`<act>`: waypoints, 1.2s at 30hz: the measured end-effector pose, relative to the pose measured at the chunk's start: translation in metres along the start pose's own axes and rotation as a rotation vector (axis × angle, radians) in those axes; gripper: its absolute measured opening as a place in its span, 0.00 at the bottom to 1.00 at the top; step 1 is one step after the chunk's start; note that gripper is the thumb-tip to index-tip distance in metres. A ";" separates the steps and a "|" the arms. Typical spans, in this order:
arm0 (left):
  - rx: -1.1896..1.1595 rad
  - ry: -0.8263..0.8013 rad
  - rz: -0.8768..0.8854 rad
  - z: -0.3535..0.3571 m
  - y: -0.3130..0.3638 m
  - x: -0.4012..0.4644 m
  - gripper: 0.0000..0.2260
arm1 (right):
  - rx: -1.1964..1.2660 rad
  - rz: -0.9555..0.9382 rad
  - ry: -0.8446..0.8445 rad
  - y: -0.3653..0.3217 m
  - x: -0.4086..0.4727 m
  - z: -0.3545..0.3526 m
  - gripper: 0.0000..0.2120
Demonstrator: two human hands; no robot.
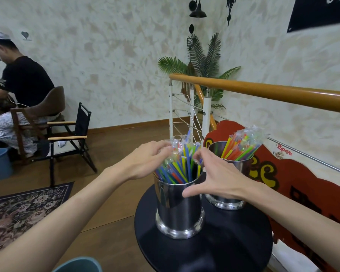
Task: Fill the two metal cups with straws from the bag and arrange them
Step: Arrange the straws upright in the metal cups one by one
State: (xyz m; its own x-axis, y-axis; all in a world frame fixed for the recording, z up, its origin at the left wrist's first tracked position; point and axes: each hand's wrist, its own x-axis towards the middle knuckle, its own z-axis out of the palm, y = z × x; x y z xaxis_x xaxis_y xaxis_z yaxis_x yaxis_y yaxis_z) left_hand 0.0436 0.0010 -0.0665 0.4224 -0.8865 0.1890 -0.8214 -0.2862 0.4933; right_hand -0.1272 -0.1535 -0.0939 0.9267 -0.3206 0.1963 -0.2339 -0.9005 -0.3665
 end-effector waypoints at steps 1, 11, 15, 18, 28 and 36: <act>0.014 0.003 0.001 0.001 0.001 -0.002 0.21 | -0.008 -0.006 0.005 -0.001 0.000 0.002 0.46; 0.035 -0.085 0.030 -0.004 0.004 -0.028 0.40 | 0.258 0.030 -0.096 0.029 0.007 -0.009 0.47; -0.139 -0.019 -0.033 -0.003 0.002 -0.025 0.42 | 0.238 0.038 -0.149 0.030 0.005 -0.014 0.50; -0.249 -0.060 -0.121 0.005 -0.003 -0.017 0.42 | 0.242 0.076 -0.158 0.021 0.000 -0.014 0.54; -0.187 -0.163 -0.071 0.022 -0.004 -0.031 0.38 | 0.222 0.084 -0.054 0.006 0.005 0.012 0.70; -0.179 0.023 -0.060 0.014 -0.013 -0.034 0.35 | 0.329 0.120 -0.002 0.028 -0.004 -0.001 0.67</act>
State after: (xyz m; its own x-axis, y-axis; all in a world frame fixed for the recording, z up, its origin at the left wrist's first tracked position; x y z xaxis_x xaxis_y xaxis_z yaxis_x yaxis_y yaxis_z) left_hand 0.0342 0.0299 -0.0913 0.4790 -0.8605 0.1734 -0.7143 -0.2672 0.6469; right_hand -0.1380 -0.1780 -0.1038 0.8988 -0.4180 0.1322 -0.2346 -0.7134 -0.6603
